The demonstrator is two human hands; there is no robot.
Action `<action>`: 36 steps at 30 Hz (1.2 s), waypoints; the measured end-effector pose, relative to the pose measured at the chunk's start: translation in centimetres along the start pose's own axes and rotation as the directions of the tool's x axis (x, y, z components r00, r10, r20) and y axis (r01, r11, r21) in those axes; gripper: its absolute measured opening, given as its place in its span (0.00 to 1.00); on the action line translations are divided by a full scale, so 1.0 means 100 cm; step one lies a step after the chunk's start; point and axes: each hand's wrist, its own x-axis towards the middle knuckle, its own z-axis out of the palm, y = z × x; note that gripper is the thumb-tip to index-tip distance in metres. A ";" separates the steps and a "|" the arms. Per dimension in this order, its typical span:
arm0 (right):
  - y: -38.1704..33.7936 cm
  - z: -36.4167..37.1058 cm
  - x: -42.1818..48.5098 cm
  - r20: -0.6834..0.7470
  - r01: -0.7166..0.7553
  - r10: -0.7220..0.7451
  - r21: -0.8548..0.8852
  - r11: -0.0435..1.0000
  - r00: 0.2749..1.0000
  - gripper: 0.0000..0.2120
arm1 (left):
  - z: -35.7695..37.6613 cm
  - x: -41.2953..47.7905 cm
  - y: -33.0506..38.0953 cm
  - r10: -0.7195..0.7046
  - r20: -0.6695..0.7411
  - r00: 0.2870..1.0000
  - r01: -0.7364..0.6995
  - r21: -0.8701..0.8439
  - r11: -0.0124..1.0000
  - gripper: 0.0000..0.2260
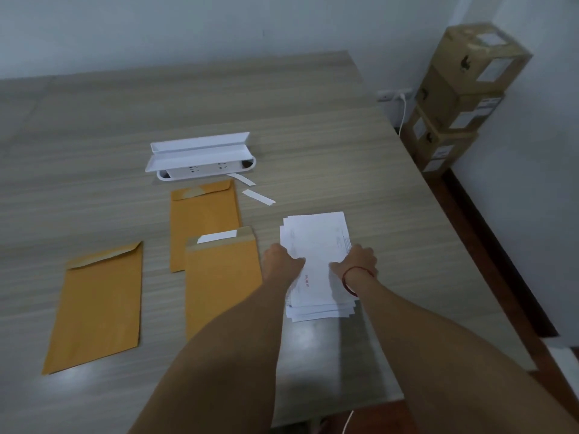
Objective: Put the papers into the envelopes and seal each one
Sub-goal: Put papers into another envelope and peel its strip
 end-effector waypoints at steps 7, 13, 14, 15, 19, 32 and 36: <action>0.004 0.006 0.004 0.020 -0.045 0.043 0.115 0.992 0.999 0.36 | 0.000 0.002 0.000 -0.129 0.033 0.991 0.132 -0.150 0.980 0.17; 0.008 0.012 0.008 0.029 -0.082 0.078 0.194 0.977 0.997 0.37 | 0.007 0.002 -0.003 -0.126 0.086 0.988 0.143 -0.243 0.959 0.22; 0.007 0.012 0.008 0.031 -0.082 0.078 0.197 0.977 0.996 0.36 | 0.007 0.001 -0.002 -0.115 0.070 0.991 0.129 -0.257 0.958 0.22; 0.007 0.013 0.007 0.034 -0.082 0.077 0.196 0.977 0.996 0.36 | 0.007 0.000 -0.001 -0.102 0.056 0.993 0.113 -0.265 0.958 0.22; 0.005 0.013 0.006 0.050 -0.099 0.090 0.242 0.965 0.995 0.35 | 0.007 -0.005 0.003 -0.101 0.066 0.993 0.115 -0.262 0.958 0.22; 0.013 0.021 0.008 0.056 -0.112 0.101 0.272 0.956 0.993 0.33 | 0.007 -0.009 0.000 -0.076 -0.015 0.997 0.071 -0.218 0.973 0.21; 0.013 0.022 0.008 0.050 -0.118 0.108 0.273 0.955 0.993 0.32 | 0.008 -0.014 -0.001 -0.028 -0.053 0.998 0.014 -0.248 0.969 0.19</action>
